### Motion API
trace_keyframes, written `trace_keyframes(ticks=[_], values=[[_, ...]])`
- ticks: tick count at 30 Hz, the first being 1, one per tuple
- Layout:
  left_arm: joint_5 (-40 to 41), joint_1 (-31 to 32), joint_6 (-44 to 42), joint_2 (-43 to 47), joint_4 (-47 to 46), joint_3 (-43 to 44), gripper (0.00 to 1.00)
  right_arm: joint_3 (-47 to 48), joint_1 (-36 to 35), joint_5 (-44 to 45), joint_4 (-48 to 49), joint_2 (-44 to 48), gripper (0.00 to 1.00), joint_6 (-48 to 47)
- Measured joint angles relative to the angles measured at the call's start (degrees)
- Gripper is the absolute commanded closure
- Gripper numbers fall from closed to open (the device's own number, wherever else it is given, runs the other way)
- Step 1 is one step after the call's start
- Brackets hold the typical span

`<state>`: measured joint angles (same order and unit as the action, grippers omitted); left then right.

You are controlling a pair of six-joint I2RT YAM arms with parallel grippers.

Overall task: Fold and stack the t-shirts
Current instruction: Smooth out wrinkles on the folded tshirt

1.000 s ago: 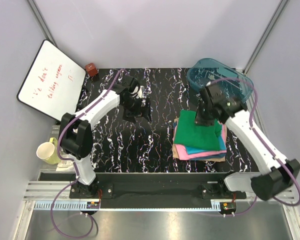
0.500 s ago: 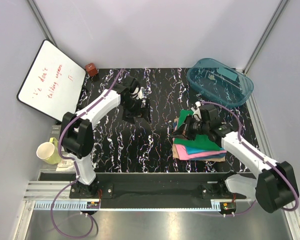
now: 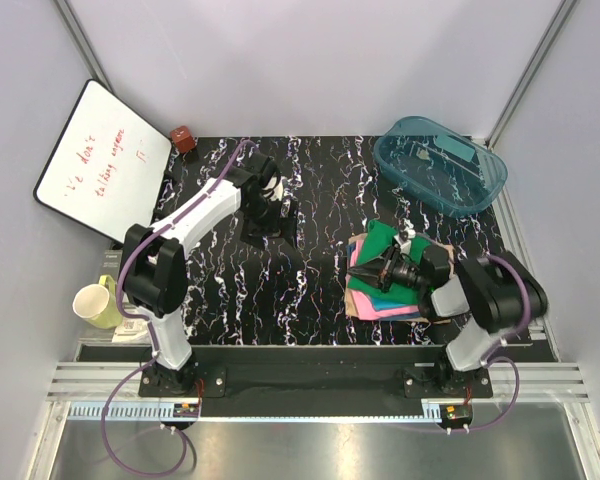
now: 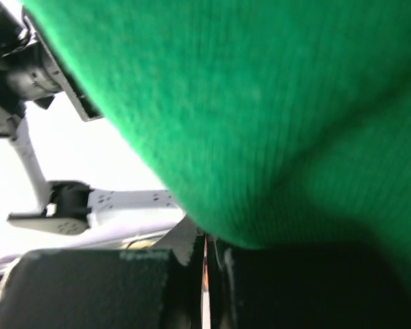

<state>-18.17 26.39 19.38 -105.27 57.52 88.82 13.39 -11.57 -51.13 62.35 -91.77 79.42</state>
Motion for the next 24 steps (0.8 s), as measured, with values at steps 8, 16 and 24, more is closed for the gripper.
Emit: trace_keyframes(ticks=[8, 16, 24], values=[[0.50, -0.02, -0.94, 0.00, 1.11, 1.90, 0.01, 0.09, 1.07, -6.08, 26.69, -17.62, 1.00, 5.55], [0.87, -0.11, -1.16, -0.26, 1.36, 2.19, 0.01, 3.48, 1.09, -6.62, 9.68, -4.79, 1.00, 5.40], [1.14, -0.11, -1.16, -1.42, 1.60, 3.02, 0.01, 35.06, 1.14, -1.29, -54.14, 8.17, 1.00, -24.85]])
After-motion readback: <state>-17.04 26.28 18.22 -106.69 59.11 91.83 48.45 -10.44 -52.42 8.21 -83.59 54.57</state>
